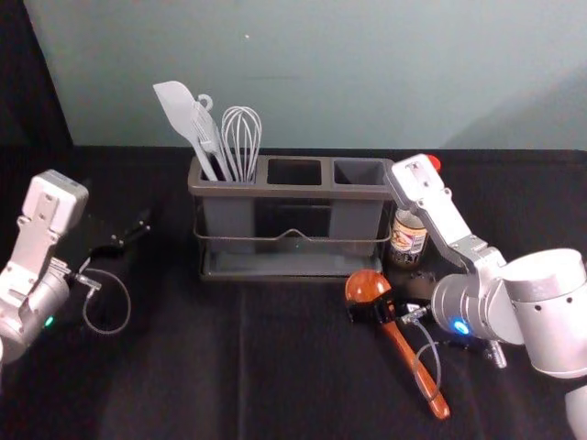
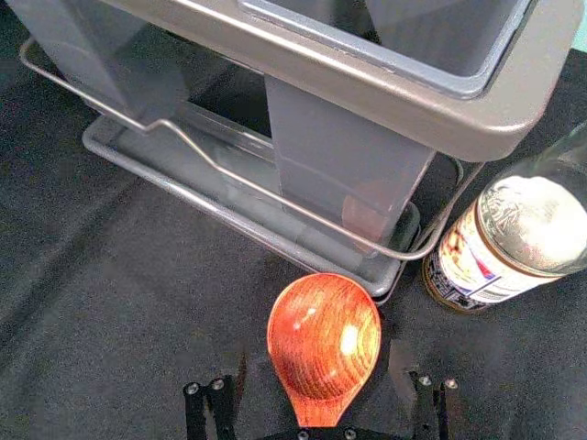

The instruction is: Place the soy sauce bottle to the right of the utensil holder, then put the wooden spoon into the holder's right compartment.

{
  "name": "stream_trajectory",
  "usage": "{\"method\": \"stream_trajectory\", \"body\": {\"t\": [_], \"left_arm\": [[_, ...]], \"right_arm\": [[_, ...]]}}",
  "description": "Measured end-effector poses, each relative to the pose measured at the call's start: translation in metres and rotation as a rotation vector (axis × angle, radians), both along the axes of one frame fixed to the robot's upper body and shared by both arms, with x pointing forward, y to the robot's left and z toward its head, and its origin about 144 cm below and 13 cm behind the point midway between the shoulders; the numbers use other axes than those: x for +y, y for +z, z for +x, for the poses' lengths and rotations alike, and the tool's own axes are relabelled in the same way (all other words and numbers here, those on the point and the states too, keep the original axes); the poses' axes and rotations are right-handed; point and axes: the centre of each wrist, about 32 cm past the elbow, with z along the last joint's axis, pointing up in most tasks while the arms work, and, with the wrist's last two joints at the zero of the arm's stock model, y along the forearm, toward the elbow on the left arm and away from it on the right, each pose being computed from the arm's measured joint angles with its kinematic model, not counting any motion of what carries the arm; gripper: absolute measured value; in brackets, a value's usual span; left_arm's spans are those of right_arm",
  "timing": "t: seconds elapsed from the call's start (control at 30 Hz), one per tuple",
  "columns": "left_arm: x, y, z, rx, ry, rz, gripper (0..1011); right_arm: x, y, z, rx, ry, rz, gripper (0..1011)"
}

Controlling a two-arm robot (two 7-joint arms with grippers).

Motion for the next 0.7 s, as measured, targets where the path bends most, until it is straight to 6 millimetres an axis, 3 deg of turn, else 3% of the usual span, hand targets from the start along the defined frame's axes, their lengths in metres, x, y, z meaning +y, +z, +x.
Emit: {"method": "stream_trajectory", "body": {"t": [0.7], "left_arm": [[0.0, 0.0, 0.0, 0.0, 0.0, 0.0, 1000]], "right_arm": [[0.008, -0.005, 0.017, 0.032, 0.001, -0.012, 1003]]}}
